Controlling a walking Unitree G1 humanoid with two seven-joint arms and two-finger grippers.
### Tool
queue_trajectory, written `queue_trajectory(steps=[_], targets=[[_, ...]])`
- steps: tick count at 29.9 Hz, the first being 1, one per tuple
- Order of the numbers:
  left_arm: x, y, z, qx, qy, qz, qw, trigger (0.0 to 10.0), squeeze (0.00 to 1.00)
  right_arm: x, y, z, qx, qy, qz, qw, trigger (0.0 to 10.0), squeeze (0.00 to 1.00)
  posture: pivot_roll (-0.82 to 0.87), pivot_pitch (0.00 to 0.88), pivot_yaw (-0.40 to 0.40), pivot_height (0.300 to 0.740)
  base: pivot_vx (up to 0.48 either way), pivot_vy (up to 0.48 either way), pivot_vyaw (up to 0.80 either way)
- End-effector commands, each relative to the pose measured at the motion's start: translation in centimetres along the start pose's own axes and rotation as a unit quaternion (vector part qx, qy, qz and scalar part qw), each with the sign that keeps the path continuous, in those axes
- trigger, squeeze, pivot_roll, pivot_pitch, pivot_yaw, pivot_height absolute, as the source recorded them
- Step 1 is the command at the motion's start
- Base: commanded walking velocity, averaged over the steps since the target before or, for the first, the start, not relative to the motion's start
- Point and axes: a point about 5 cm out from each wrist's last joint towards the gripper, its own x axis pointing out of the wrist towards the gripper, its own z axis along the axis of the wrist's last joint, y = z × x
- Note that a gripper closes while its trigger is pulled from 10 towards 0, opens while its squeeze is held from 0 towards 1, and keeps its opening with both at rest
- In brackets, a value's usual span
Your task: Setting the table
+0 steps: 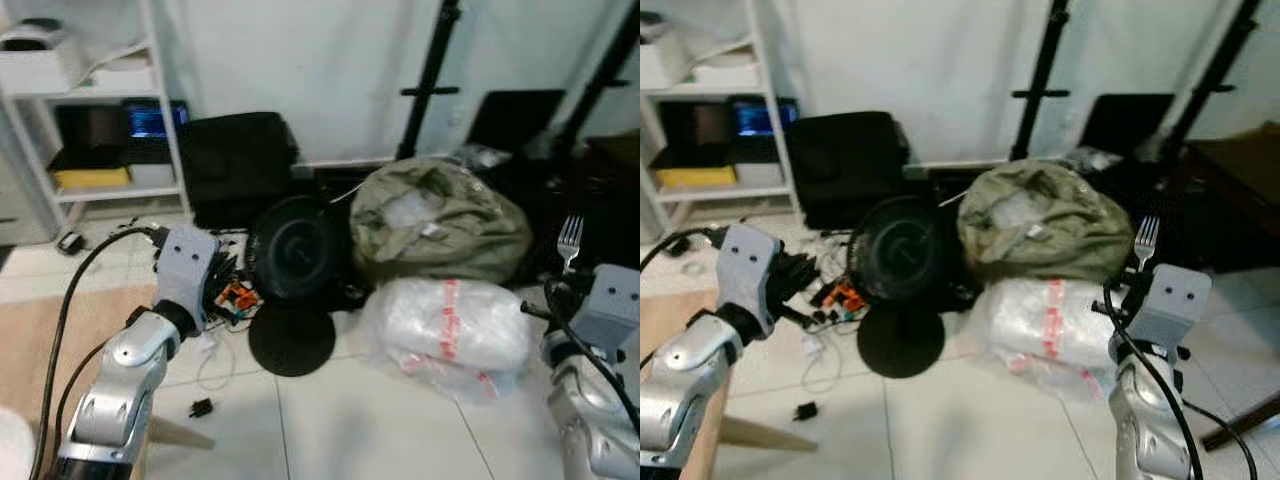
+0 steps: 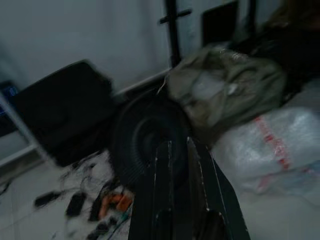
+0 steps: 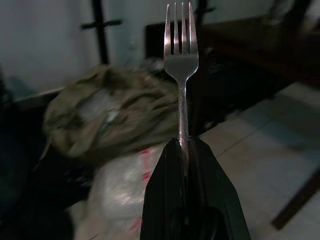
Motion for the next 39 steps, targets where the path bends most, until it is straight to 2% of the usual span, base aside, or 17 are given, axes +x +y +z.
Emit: queue_trajectory(steps=[1,39], targets=[[-0.30,0.12,-0.58,-0.005,0.011,0.000,1.000,10.0,0.00,-0.24,-0.13,-0.36,0.002,0.006,-0.004,1.000,10.0,0.00,0.10,0.092,0.034,0.740,0.000,0.000,-0.77],[-0.11,-0.20,-0.14,-0.009,-0.005,-0.020,1.000,10.0,0.00,-0.09,0.19,-0.31,0.006,0.004,0.002,1.000,10.0,0.00,0.10,0.077,0.038,0.740,0.000,0.000,-0.77]])
